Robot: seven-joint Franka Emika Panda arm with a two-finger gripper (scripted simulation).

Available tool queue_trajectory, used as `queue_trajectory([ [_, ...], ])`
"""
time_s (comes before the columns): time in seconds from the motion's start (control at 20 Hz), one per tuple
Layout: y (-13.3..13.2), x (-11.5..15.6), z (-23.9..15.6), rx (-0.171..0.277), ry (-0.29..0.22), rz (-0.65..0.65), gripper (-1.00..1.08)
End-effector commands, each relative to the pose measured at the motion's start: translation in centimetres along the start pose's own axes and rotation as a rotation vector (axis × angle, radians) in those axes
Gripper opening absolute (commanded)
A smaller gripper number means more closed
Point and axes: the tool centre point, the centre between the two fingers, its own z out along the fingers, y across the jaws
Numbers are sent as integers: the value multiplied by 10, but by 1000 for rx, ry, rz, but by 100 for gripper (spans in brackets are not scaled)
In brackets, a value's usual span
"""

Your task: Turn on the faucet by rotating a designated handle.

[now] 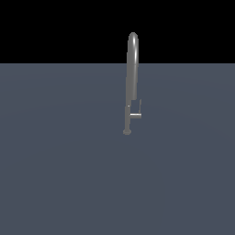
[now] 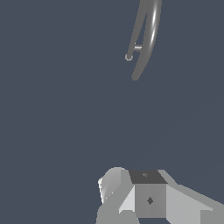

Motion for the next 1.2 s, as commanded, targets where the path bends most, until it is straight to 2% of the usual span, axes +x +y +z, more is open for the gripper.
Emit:
queue_trajectory([
  [0.0, 0, 0, 0, 0, 0, 0, -100],
  [0.3, 0, 1, -8, 19, 20, 7, -100],
  [0.6, 1, 2, -30, 81, 77, 28, -100],
  [0.85, 6, 3, -59, 173, 143, 56, -100],
  [1.15, 20, 4, -100, 333, 220, 105, -100],
])
